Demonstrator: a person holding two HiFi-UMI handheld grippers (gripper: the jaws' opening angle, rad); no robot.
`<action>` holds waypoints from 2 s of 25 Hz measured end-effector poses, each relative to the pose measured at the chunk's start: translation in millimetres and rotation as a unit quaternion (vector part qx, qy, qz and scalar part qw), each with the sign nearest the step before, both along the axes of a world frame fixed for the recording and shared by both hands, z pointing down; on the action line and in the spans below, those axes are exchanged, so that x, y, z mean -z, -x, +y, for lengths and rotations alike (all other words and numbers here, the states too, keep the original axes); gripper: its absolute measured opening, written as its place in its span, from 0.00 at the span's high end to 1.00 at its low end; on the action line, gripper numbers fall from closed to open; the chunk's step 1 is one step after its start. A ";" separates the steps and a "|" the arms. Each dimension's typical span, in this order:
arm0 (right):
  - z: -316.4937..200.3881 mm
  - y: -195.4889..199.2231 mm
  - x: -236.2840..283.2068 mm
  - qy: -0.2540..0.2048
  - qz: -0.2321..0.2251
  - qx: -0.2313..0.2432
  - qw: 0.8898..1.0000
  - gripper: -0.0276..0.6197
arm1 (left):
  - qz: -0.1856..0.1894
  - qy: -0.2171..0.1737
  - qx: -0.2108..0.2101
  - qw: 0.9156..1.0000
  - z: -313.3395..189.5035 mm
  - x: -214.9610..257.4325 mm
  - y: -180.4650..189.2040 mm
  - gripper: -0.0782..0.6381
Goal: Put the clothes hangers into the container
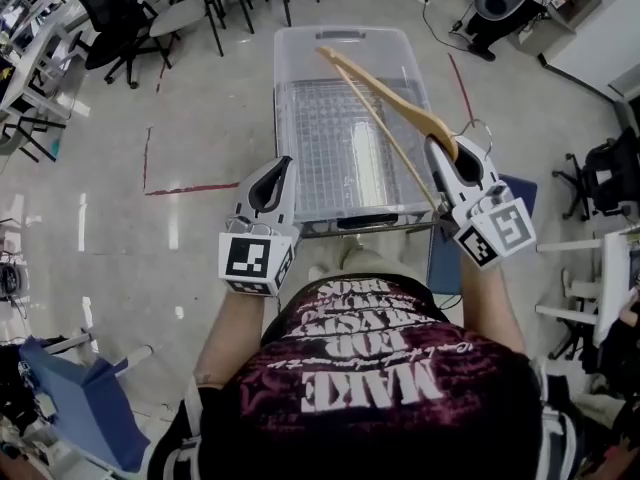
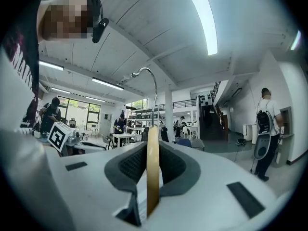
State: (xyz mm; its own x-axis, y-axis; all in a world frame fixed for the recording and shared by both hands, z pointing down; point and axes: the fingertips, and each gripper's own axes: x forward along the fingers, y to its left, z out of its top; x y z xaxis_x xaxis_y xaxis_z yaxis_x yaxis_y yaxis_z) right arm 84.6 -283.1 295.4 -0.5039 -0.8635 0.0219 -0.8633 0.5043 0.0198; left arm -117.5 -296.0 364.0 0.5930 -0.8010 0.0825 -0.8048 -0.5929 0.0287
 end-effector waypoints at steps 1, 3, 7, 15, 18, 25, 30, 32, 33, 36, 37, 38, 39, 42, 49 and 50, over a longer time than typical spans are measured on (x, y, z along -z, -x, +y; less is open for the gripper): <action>-7.5 0.4 -2.3 0.002 -0.003 0.002 1.000 0.86 | -0.002 0.002 0.002 1.000 -4.4 -1.3 0.2 0.88; -23.6 0.5 -6.7 0.007 -0.010 0.005 1.000 0.86 | -0.008 0.004 0.004 1.000 -14.2 -2.7 -0.9 0.88; -51.7 0.2 -17.9 0.020 -0.019 0.015 1.000 0.86 | -0.015 0.010 0.007 1.000 -32.9 -6.1 -7.3 0.88; -113.7 -27.6 -57.0 0.070 -0.042 -0.010 0.997 0.86 | -0.028 0.035 0.010 0.999 -69.3 -26.1 -26.8 0.88; -131.6 -37.8 -82.7 0.094 -0.044 -0.017 0.994 0.86 | -0.033 0.045 0.012 0.998 -80.2 -35.5 -34.4 0.88; -164.5 -44.5 -155.7 0.158 -0.032 -0.015 0.987 0.86 | -0.049 0.073 0.006 0.996 -97.1 -58.3 -53.5 0.88; -178.3 -46.8 -220.8 0.215 -0.016 -0.009 0.976 0.86 | -0.059 0.087 0.007 0.994 -106.7 -70.9 -62.6 0.88; -182.4 -48.3 -248.2 0.237 -0.003 -0.004 0.971 0.86 | -0.063 0.090 0.013 0.994 -111.8 -74.6 -63.5 0.88; -184.1 -48.5 -261.2 0.248 0.003 -0.001 0.969 0.86 | -0.064 0.092 0.015 0.994 -114.0 -75.9 -64.1 0.88; -185.8 -46.4 -296.6 0.280 0.015 0.009 0.960 0.86 | -0.065 0.099 0.016 0.993 -117.0 -80.3 -68.3 0.88; -186.0 -45.2 -307.5 0.291 0.016 0.010 0.957 0.86 | -0.065 0.103 0.013 0.992 -117.3 -82.5 -69.8 0.88; -186.3 -43.9 -318.3 0.301 0.018 0.011 0.953 0.86 | -0.065 0.106 0.012 0.992 -117.7 -85.0 -70.9 0.88; -186.7 -42.7 -329.0 0.311 0.020 0.012 0.950 0.86 | -0.065 0.109 0.011 0.992 -118.2 -87.7 -71.8 0.88; -188.2 -39.3 -360.2 0.342 0.023 0.016 0.939 0.86 | -0.061 0.119 0.013 0.991 -119.7 -94.9 -73.9 0.88; -184.5 -37.0 -425.5 0.402 0.025 0.023 0.915 0.86 | -0.064 0.141 0.022 0.988 -116.3 -108.7 -71.4 0.88; -184.4 -36.7 -434.3 0.410 0.021 0.024 0.912 0.86 | -0.062 0.146 0.024 0.987 -115.6 -110.3 -69.6 0.88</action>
State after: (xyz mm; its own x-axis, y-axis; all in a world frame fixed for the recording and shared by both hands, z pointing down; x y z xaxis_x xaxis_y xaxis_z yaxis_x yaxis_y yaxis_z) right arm 121.4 -467.5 729.7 -0.5242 -0.5256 0.6701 -0.8473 0.4009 -0.3484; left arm -47.9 -411.6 474.4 0.5257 -0.7593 0.3836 -0.8399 -0.5348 0.0922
